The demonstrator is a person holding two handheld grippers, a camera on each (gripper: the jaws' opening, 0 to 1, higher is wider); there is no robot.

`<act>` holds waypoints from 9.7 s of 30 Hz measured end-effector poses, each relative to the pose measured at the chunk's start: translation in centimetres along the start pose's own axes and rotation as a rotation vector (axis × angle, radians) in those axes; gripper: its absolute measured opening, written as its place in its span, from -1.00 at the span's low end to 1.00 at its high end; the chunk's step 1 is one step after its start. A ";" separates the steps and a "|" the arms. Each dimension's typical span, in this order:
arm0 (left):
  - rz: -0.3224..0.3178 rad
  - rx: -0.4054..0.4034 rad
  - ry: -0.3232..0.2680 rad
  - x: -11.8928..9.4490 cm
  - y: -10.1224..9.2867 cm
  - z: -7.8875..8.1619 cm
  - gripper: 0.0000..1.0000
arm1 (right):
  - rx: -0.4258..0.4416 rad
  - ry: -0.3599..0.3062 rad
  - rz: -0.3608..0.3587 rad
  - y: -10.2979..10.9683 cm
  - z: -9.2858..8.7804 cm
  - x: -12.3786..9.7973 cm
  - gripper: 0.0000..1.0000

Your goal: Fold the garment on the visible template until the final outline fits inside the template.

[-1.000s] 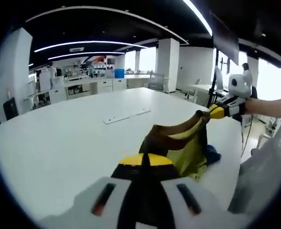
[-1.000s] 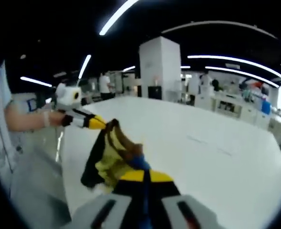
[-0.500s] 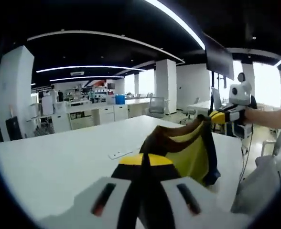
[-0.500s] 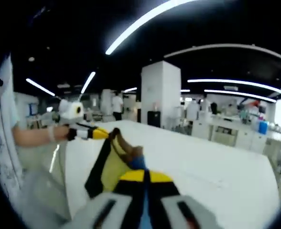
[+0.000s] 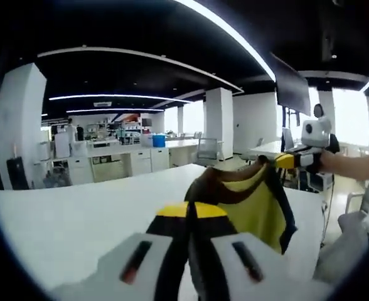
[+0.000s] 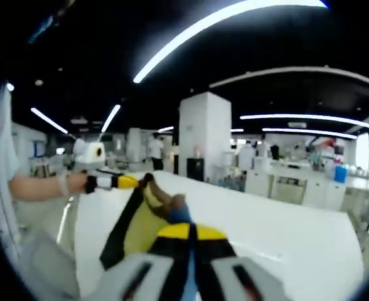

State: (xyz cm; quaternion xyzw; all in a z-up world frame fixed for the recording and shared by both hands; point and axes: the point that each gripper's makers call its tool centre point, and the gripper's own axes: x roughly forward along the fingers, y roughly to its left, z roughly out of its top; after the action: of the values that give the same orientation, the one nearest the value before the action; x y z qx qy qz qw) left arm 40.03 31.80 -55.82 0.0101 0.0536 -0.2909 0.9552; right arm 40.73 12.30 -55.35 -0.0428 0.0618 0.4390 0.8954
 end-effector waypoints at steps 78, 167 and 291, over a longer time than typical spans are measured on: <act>-0.159 -0.060 0.391 14.3 7.3 -20.2 0.97 | 0.199 0.523 0.016 -10.7 -23.8 13.2 0.98; -0.061 -0.149 0.287 -4.1 0.9 -16.8 0.69 | 0.473 0.375 -0.061 -1.2 -18.4 1.3 -1.00; 0.004 -0.204 0.298 -7.5 2.5 -17.8 0.67 | 1.150 0.357 -0.188 0.8 -26.2 3.6 -0.22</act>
State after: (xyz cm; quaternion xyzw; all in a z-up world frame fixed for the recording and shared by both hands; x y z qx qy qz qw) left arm 33.46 38.92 -72.75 -0.0438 0.2236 -0.2773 0.9334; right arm 40.39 12.16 -81.80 0.3694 0.4340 0.2404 0.7858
